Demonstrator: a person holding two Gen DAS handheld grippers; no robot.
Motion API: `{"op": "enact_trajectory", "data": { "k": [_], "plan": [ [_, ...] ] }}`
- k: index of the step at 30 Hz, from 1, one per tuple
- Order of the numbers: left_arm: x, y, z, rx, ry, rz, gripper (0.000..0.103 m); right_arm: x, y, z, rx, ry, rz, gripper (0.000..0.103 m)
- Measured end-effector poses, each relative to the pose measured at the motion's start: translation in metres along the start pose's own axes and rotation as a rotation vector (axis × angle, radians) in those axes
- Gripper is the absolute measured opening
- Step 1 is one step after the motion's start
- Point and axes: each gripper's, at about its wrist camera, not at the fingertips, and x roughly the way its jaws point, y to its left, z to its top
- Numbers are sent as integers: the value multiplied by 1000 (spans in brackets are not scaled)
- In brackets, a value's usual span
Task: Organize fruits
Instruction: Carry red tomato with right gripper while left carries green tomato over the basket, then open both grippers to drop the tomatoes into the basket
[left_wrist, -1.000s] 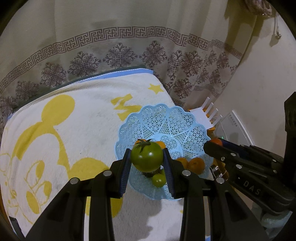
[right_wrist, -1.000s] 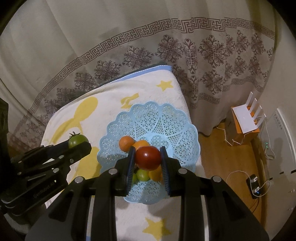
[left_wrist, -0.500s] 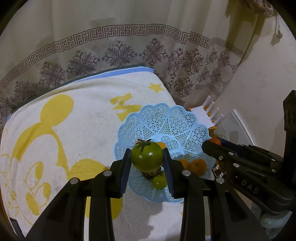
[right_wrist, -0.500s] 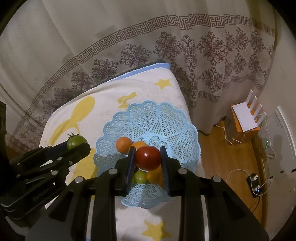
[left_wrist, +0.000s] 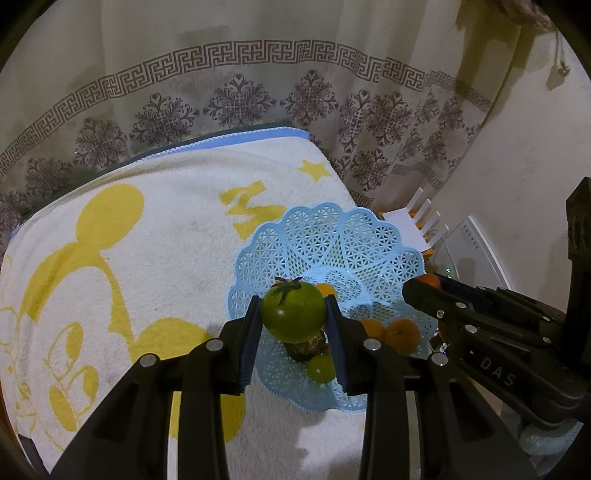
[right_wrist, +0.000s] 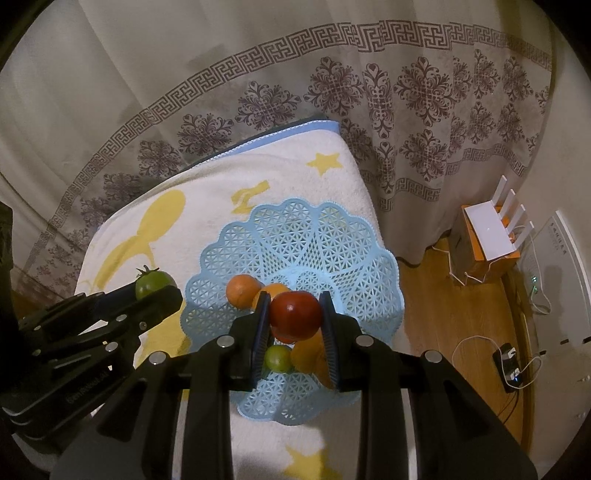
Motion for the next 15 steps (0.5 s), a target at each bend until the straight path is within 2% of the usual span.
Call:
{"op": "enact_trajectory", "data": {
  "k": [15],
  "plan": [
    [12, 3, 4, -6, 25, 3, 35, 14, 0, 4, 5, 19, -7, 27]
  ]
}}
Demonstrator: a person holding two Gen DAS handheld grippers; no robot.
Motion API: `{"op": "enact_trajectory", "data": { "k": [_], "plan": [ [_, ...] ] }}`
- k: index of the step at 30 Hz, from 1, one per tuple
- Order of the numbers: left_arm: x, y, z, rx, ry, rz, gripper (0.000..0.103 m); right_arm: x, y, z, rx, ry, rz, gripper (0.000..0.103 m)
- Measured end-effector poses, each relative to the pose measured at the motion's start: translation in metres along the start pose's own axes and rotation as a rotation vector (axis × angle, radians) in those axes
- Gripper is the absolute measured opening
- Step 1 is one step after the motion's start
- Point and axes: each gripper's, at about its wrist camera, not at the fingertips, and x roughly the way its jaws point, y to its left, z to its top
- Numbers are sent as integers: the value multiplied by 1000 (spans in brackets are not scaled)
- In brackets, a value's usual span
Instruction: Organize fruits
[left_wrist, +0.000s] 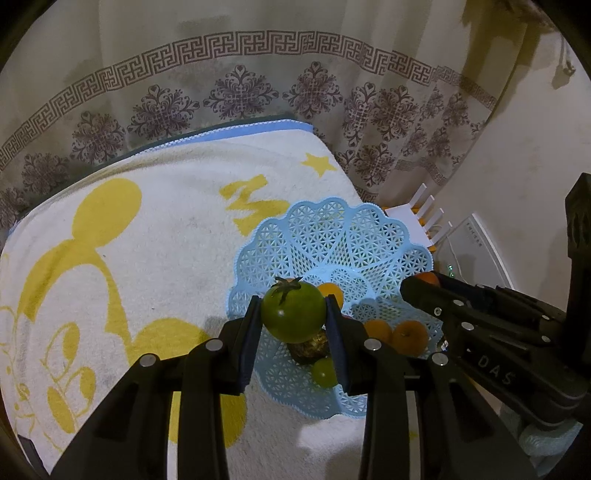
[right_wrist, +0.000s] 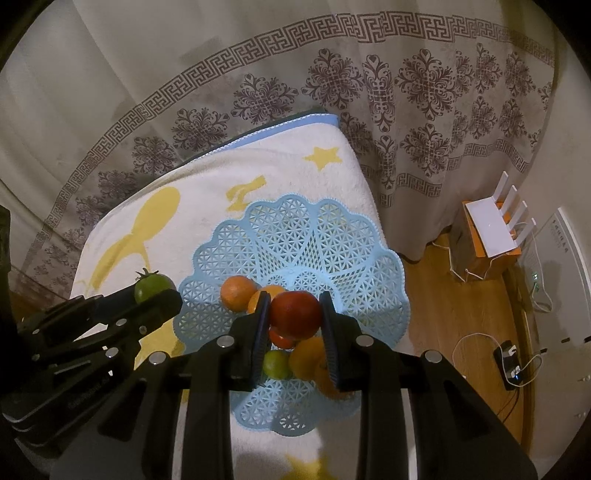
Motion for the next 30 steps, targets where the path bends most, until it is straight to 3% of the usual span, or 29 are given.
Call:
{"op": "enact_trajectory", "data": {
  "k": [1, 4, 14, 15, 17, 30],
  "plan": [
    [1, 0, 0, -1, 5, 2, 35, 0, 0, 0, 1, -1, -1, 27],
    [3, 3, 0, -8, 1, 10, 52, 1, -2, 1, 8, -3, -6, 28],
    [1, 9, -1, -20, -12, 33, 65, 4, -5, 2, 31, 11, -12, 29],
    [0, 10, -1, -20, -15, 35, 66, 4, -7, 2, 37, 14, -14, 40],
    [-1, 11, -2, -20, -17, 40, 71, 2, -9, 1, 48, 2, -16, 50],
    [-13, 23, -7, -62, -24, 65, 83, -11, -9, -9, 50, -6, -28, 51]
  ]
}}
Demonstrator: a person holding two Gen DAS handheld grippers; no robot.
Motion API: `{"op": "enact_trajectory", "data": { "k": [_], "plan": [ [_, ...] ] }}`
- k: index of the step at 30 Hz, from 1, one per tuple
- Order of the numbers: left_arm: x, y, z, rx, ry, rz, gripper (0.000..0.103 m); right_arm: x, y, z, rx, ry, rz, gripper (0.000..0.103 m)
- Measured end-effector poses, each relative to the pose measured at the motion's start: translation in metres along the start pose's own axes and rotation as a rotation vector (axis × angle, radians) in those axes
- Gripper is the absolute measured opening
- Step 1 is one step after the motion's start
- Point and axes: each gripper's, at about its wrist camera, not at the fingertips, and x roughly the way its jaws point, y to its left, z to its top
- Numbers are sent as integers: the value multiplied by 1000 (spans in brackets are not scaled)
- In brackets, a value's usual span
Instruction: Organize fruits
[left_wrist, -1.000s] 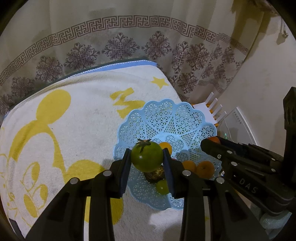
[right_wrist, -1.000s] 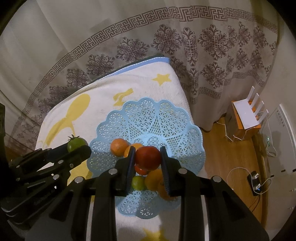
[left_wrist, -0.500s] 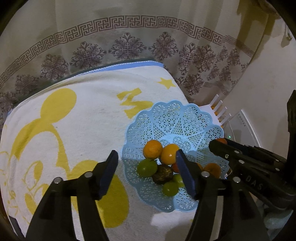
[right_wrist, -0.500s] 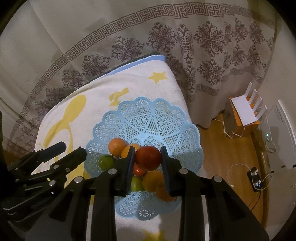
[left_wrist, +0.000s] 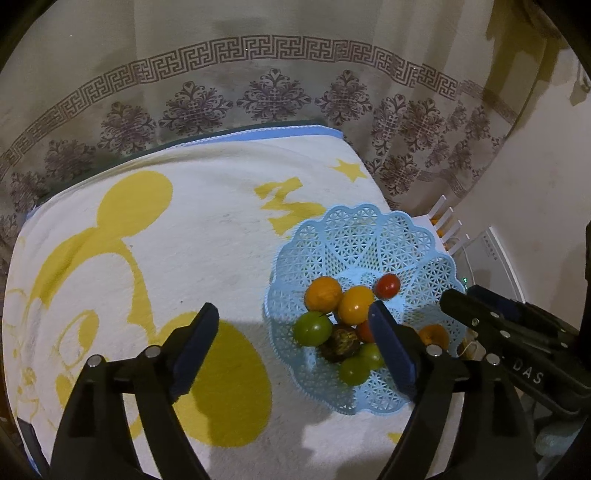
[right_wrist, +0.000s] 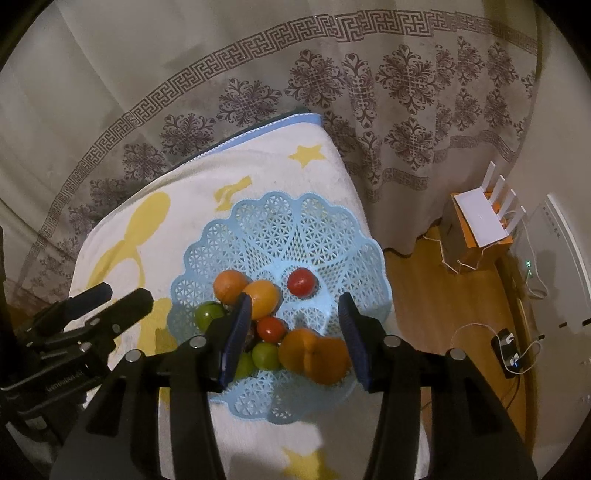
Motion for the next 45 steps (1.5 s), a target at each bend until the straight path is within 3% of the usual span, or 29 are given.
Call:
{"op": "enact_trajectory", "data": {
  "k": [11, 18, 24, 37, 45],
  "plan": [
    [-17, -3, -10, 41, -25, 61, 84, -19, 2, -16, -4, -8, 0, 74],
    [-40, -4, -18, 54, -59, 82, 89, -36, 10, -28, -35, -35, 2, 95],
    [-59, -5, -24, 56, -96, 98, 89, -57, 18, -36, -55, -80, 9, 100],
    [-101, -8, -41, 54, -175, 105, 89, -86, 31, -60, -129, -142, -51, 100],
    [-106, -4, -49, 37, -159, 116, 94, -94, 37, -67, -137, -149, -55, 100]
  ]
}}
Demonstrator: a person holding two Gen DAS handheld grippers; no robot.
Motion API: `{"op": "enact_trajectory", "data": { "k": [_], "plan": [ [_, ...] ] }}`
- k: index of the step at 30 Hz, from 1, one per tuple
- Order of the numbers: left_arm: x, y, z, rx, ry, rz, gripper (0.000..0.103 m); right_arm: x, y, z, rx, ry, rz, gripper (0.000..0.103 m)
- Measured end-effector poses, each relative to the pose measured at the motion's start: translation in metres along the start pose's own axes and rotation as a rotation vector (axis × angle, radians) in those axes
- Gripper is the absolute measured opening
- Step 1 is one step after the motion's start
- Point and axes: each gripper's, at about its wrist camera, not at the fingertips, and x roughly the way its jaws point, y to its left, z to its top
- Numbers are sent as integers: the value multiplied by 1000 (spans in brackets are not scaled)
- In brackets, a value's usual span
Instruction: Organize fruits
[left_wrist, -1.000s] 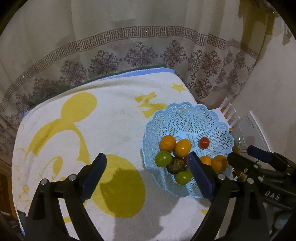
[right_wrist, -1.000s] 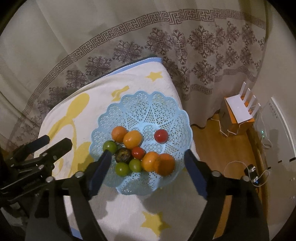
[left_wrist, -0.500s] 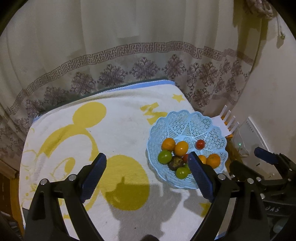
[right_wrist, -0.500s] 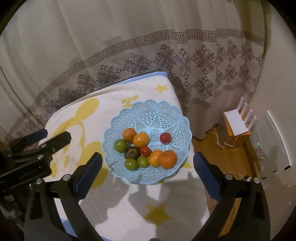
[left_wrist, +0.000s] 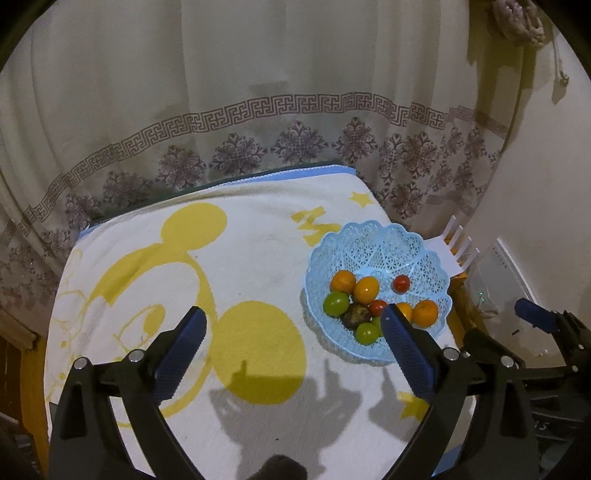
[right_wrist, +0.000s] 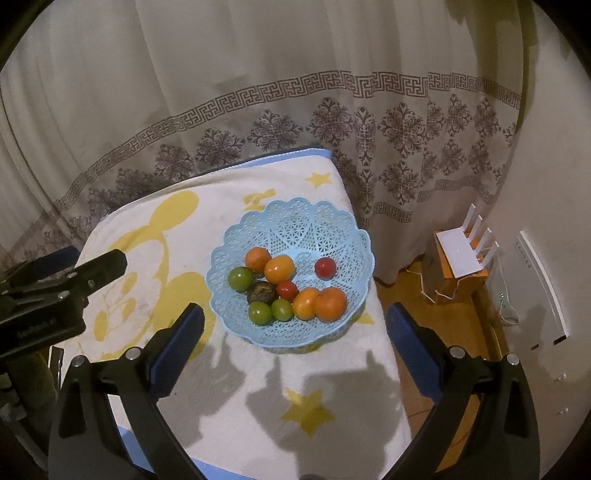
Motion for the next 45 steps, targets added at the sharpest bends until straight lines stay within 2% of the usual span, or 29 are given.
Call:
{"op": "enact_trajectory", "data": {
  "k": [5, 25, 45],
  "plan": [
    [-4, -5, -6, 24, 2, -23, 94, -2, 8, -6, -35, 1, -21, 100],
    [7, -12, -5, 33, 18, -33, 94, 5, 3, -7, -9, 20, -35, 100],
    [29, -9, -6, 56, 56, 18, 95, 24, -7, 3, 4, 57, -84, 100]
  ]
}}
